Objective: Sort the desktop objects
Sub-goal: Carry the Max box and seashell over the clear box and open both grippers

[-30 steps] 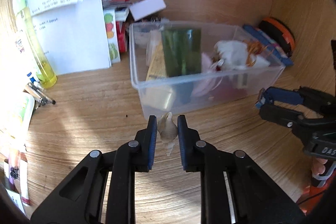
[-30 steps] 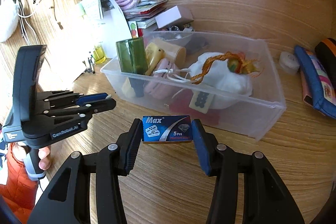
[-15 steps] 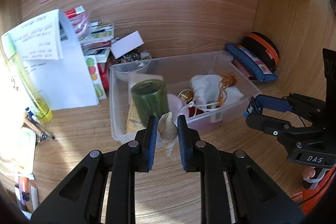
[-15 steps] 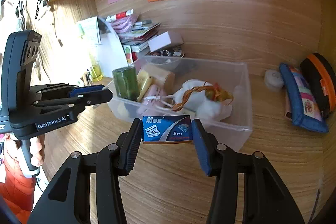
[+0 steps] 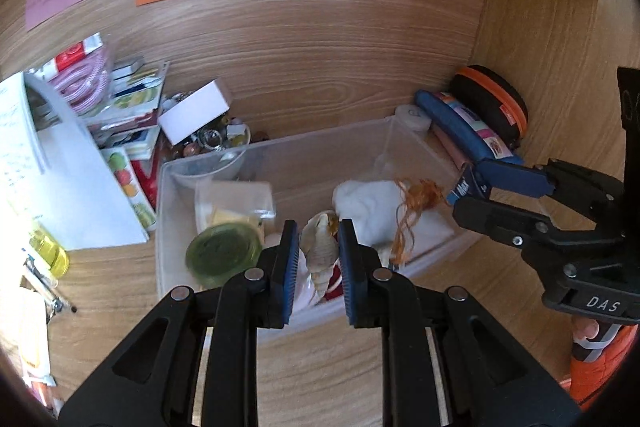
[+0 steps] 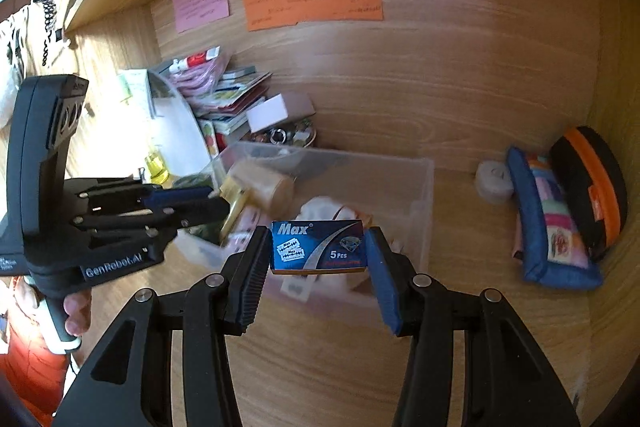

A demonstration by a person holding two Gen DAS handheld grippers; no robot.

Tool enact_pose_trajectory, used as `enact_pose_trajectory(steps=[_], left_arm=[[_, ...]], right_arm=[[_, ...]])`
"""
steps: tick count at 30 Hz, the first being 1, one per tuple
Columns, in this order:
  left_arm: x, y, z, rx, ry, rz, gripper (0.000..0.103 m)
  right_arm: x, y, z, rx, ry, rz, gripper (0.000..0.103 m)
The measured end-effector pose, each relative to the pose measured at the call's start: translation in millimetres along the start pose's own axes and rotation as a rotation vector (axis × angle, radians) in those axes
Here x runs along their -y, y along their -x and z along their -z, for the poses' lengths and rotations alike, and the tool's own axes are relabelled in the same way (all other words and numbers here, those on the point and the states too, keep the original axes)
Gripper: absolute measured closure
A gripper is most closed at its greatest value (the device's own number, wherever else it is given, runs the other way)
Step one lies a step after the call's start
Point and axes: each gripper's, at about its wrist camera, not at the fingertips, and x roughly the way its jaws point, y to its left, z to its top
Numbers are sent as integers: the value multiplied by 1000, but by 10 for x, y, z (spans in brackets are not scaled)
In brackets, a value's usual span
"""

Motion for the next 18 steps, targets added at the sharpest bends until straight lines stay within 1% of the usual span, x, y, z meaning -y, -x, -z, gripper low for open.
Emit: enact_pose_trajectory(steps=[5, 10, 14, 18], left_arm=[[17, -148, -124, -13, 8, 1, 84], [37, -320, -200, -32, 2, -16, 84], [52, -466, -241, -48, -6, -39, 84], [80, -518, -272, -38, -21, -65, 84]], right_arm=[[78, -162, -147, -17, 5, 22, 58], [182, -374, -270, -43, -13, 28, 58], [229, -565, -291, -70, -25, 45, 58], [282, -717, -249, -94, -38, 50, 58]])
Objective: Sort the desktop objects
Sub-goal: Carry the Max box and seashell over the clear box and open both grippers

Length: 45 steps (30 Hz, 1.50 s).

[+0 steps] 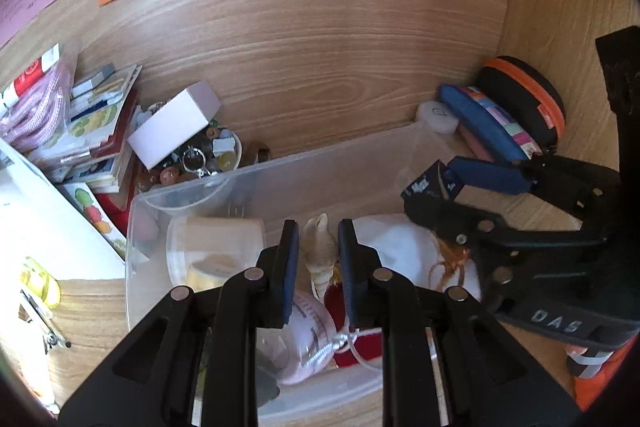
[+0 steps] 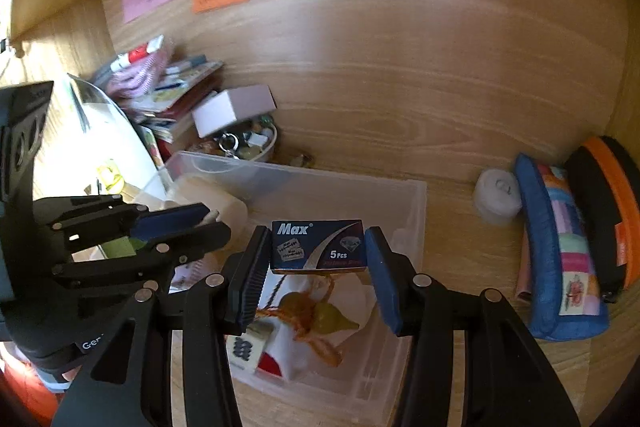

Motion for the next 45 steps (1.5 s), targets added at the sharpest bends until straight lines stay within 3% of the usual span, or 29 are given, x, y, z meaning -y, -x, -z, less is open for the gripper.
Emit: enact_pose_trajectory(steps=[9, 18, 20, 29, 36, 42, 45], left_arm=[[80, -68, 18, 25, -64, -79, 82], [38, -112, 50, 27, -64, -134, 65], [21, -81, 58, 39, -58, -149, 53], [-4, 111, 80, 85, -43, -163, 27], [-2, 325, 158, 109, -29, -180, 16], [13, 495, 197, 96, -19, -178, 13], [21, 629, 243, 106, -13, -189, 6]], right_arm=[[32, -125, 34, 0, -4, 11, 58], [38, -123, 35, 21, 7, 36, 58], [58, -96, 27, 29, 3, 37, 58], [125, 138, 29, 78, -36, 34, 39], [46, 440, 68, 126, -46, 61, 21], [-127, 651, 181, 129, -28, 64, 21], [-231, 781, 232, 149, -9, 80, 20]])
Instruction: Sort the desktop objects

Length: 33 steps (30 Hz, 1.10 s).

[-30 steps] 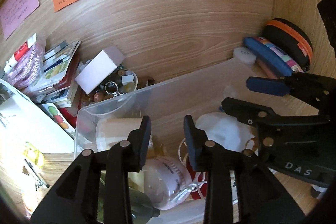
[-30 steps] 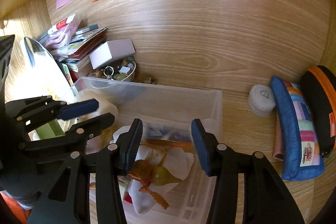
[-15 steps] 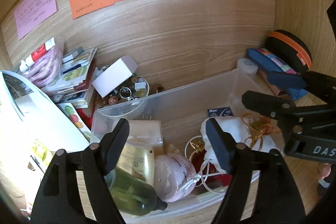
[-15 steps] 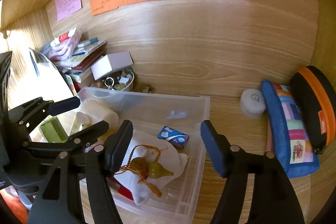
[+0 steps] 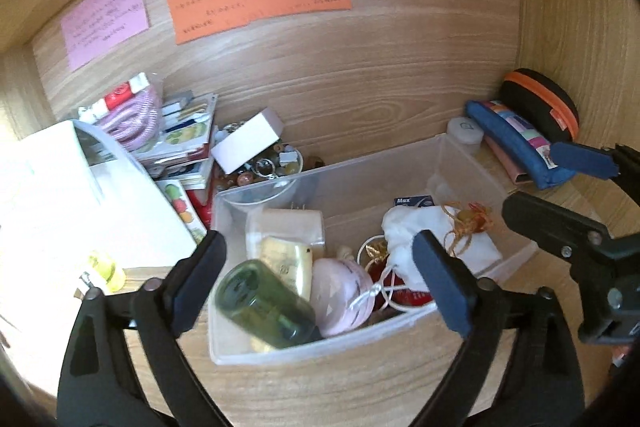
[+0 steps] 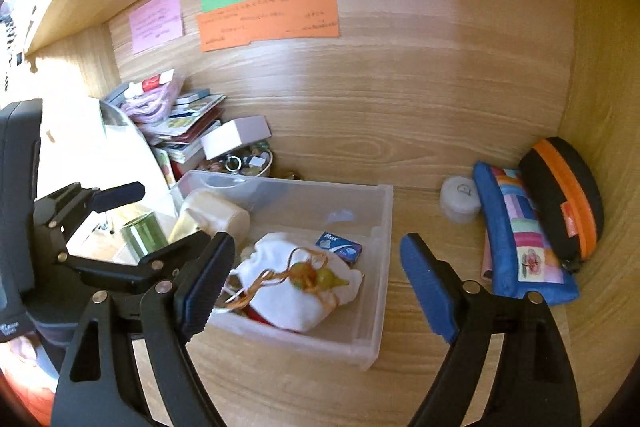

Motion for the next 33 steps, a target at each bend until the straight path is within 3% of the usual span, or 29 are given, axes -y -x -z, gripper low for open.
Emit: enact_pose_trajectory(steps=[8, 13, 17, 33], left_arm=[[-120, 447, 120, 55, 51, -32, 5], [-236, 645, 236, 76, 112, -30, 3], [-308, 689, 337, 61, 160, -38, 3], [-238, 782, 631, 87, 196, -45, 3]], right_arm=[[-240, 455, 75, 87, 57, 67, 18], [-360, 709, 162, 144, 64, 110, 2], [-427, 803, 249, 167, 62, 135, 0], [-377, 597, 540, 90, -20, 173, 0]])
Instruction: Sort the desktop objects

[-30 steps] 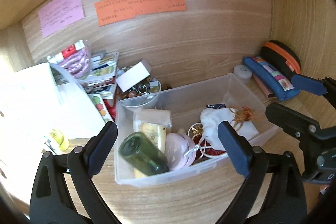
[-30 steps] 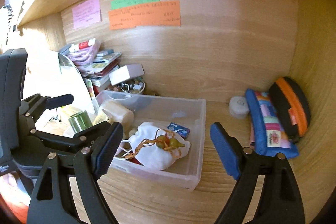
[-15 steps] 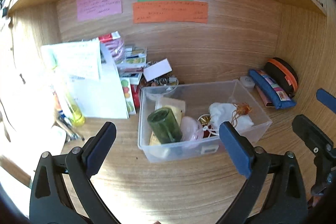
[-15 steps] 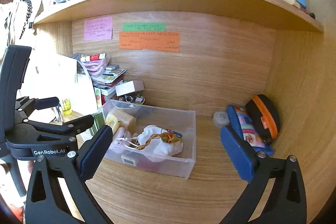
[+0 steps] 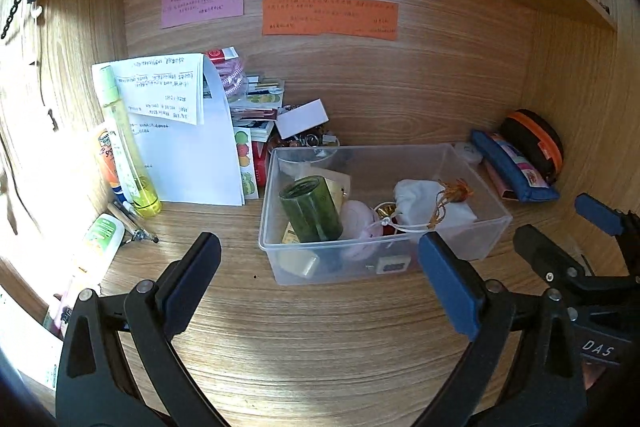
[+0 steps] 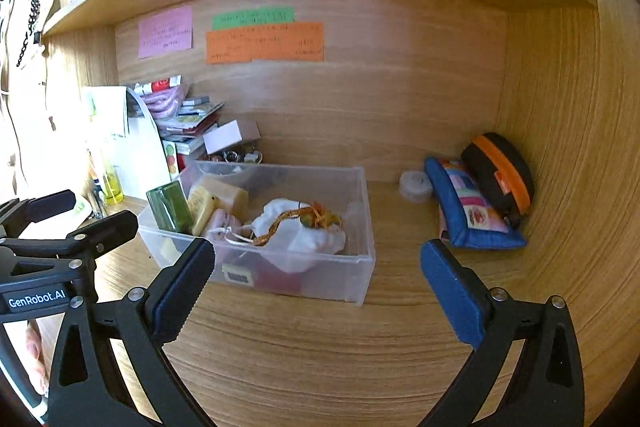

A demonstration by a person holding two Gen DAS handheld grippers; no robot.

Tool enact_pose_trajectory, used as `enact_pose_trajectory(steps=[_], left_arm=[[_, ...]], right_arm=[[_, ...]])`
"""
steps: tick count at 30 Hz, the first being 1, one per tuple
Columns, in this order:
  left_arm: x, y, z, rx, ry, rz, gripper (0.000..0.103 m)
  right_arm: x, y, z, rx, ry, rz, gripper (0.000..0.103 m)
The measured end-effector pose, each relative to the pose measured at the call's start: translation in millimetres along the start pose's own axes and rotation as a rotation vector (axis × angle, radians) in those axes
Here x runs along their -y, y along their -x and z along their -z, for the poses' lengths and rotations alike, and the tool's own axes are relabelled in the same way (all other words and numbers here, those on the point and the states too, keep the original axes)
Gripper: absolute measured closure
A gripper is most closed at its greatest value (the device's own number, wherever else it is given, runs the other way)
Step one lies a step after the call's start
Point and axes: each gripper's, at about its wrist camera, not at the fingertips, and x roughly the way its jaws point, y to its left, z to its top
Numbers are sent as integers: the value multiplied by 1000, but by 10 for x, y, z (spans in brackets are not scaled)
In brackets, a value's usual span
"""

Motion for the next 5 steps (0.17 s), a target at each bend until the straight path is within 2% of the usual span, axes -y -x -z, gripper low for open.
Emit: enact_pose_trajectory(steps=[5], left_arm=[[31, -3, 17, 16, -11, -18, 3]], right_arm=[[31, -44, -16, -3, 0, -5, 0]])
